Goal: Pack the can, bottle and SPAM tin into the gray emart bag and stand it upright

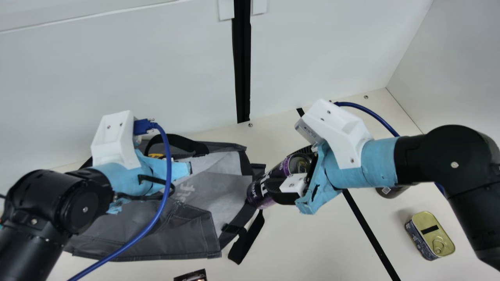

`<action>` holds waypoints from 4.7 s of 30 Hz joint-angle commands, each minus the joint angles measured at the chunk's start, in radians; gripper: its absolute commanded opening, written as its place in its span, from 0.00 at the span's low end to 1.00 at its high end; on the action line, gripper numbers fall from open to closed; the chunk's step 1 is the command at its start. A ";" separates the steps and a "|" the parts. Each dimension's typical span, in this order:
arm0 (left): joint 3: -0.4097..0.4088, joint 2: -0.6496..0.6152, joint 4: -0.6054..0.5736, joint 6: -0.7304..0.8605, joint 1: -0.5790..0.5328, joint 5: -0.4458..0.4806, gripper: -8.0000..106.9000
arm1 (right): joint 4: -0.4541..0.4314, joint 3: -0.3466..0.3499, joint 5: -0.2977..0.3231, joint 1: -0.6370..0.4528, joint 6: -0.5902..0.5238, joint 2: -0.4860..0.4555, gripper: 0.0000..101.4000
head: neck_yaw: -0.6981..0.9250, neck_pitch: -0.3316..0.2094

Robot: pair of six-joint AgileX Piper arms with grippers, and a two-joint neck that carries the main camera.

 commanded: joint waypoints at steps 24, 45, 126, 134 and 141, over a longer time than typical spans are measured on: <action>0.000 0.000 0.000 0.000 0.000 0.000 0.00 | 0.190 0.150 -0.150 0.050 -0.151 0.010 0.00 | -0.001 -0.023; 0.000 0.000 0.000 0.000 0.000 0.000 0.00 | 0.201 0.253 -0.382 0.198 -0.230 0.073 0.00 | -0.001 -0.023; 0.000 0.000 0.000 0.000 0.000 0.000 0.00 | 0.576 0.237 -0.677 0.416 -0.555 0.408 0.72 | -0.001 -0.023; 0.000 0.000 0.000 0.000 0.000 0.000 0.00 | 0.570 0.237 -0.670 0.415 -0.552 0.402 0.94 | -0.001 -0.023; 0.000 0.000 0.000 0.000 0.000 0.000 0.00 | 0.564 0.241 -0.664 0.410 -0.547 0.391 0.94 | -0.001 -0.023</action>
